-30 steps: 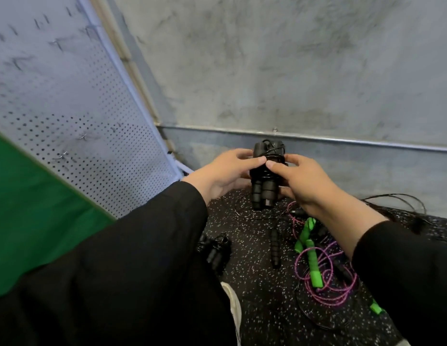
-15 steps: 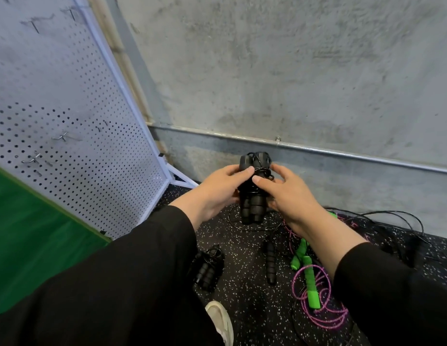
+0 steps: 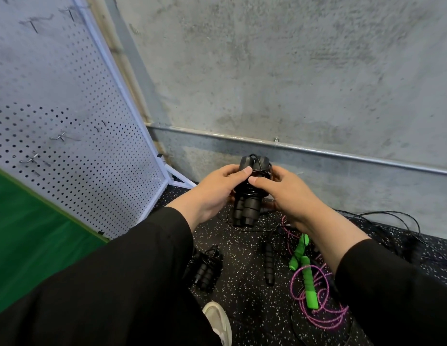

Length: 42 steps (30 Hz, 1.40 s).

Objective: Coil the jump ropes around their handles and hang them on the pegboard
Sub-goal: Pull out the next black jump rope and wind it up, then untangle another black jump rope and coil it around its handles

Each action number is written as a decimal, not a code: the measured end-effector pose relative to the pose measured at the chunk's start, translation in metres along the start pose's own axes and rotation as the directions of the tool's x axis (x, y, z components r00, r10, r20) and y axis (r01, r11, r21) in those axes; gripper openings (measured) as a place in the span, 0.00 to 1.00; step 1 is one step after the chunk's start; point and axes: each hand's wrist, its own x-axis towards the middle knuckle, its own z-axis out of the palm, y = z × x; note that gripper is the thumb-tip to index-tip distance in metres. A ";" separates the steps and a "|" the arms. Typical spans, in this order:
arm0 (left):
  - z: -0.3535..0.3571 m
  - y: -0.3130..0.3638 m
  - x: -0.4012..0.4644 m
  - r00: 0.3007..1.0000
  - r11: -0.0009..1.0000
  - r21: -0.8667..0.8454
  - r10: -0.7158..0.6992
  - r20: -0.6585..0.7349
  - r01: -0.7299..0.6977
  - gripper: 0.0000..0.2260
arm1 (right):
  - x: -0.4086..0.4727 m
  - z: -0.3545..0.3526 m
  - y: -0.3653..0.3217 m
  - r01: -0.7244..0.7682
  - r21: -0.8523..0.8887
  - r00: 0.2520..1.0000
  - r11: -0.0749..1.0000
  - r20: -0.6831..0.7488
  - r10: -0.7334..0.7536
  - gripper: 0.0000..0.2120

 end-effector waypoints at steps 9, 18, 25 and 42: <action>-0.015 -0.003 0.006 0.997 0.996 0.049 -0.072 -0.040 0.074 0.13 | 0.009 0.010 0.012 -0.088 0.019 0.996 0.996 0.035 0.087 0.15; -0.051 -0.027 0.030 0.966 0.952 0.161 -0.257 -0.036 0.259 0.15 | 0.036 0.050 0.057 -0.257 0.299 0.961 0.919 -0.017 0.275 0.10; -0.072 -0.086 0.050 0.924 0.907 0.178 -0.373 -0.089 0.383 0.03 | 0.059 0.073 0.121 -0.278 0.202 0.939 0.939 -0.150 0.310 0.06; -0.051 -0.274 0.075 0.720 0.714 0.090 -0.689 -0.088 0.694 0.16 | 0.064 0.062 0.305 -0.651 0.022 0.756 0.759 -0.072 0.651 0.22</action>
